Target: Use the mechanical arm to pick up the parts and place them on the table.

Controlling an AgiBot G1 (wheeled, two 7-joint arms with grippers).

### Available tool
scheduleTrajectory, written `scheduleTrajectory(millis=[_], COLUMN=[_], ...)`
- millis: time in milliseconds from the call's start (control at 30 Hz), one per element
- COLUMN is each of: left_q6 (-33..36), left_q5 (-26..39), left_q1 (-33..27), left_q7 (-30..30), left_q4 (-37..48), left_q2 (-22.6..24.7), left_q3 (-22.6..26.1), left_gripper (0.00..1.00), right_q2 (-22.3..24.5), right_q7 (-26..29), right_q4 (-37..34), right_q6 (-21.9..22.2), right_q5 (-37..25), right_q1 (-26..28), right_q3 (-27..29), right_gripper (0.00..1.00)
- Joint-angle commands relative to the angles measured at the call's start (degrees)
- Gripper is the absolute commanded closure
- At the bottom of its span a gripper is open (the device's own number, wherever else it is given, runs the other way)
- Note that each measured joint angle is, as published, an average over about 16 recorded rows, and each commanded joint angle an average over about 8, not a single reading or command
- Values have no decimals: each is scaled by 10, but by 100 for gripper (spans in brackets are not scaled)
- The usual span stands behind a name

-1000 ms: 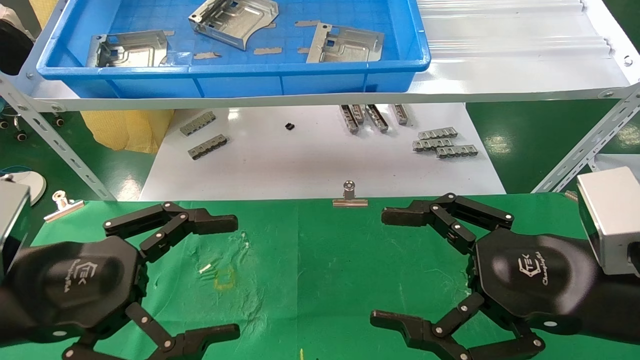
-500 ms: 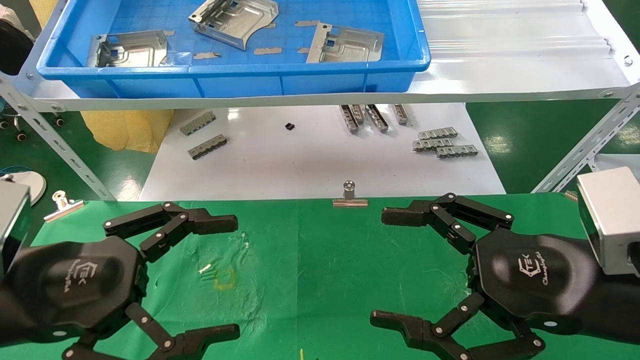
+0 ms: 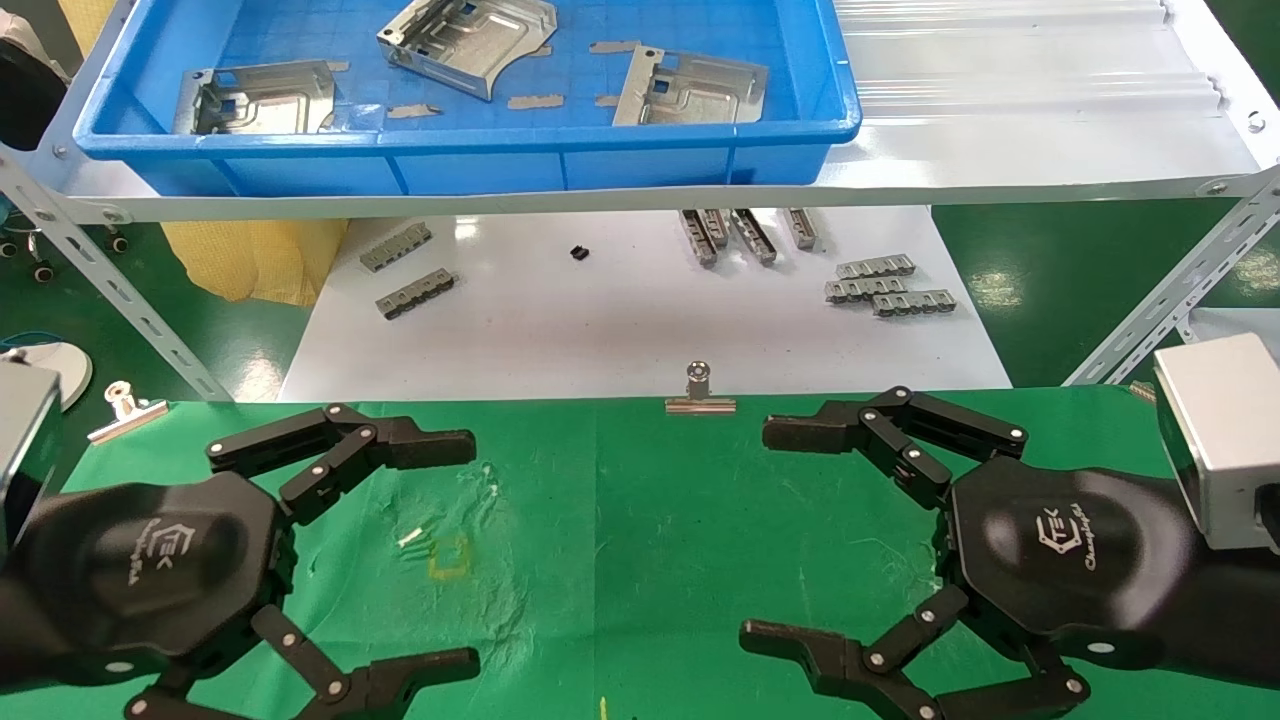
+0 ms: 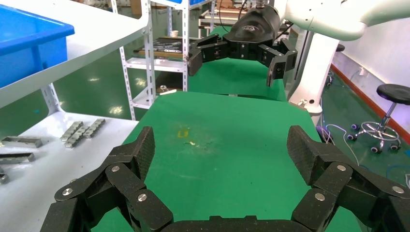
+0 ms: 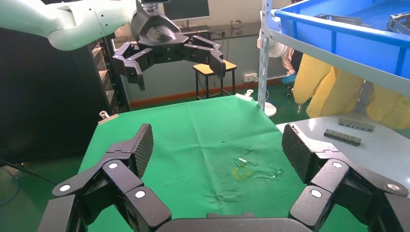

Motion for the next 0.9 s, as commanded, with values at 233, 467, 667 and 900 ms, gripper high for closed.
scheduleTrajectory(millis=[233, 467, 667, 900], left_q6=[0, 0, 0, 0], left_q5=[0, 0, 0, 0], left_q1=[0, 0, 0, 0], left_q7=[0, 0, 0, 0], left_q4=[0, 0, 0, 0], left_q2=[0, 0, 0, 0], left_q3=[0, 0, 0, 0], left_gripper=[0, 0, 0, 0], right_q2=[0, 0, 0, 0], right_q7=[0, 0, 0, 0], right_q4=[0, 0, 0, 0], right_q6=[0, 0, 0, 0], right_q5=[0, 0, 0, 0], right_q1=[0, 0, 0, 0], right_q3=[0, 0, 0, 0], right_gripper=[100, 100, 100, 100])
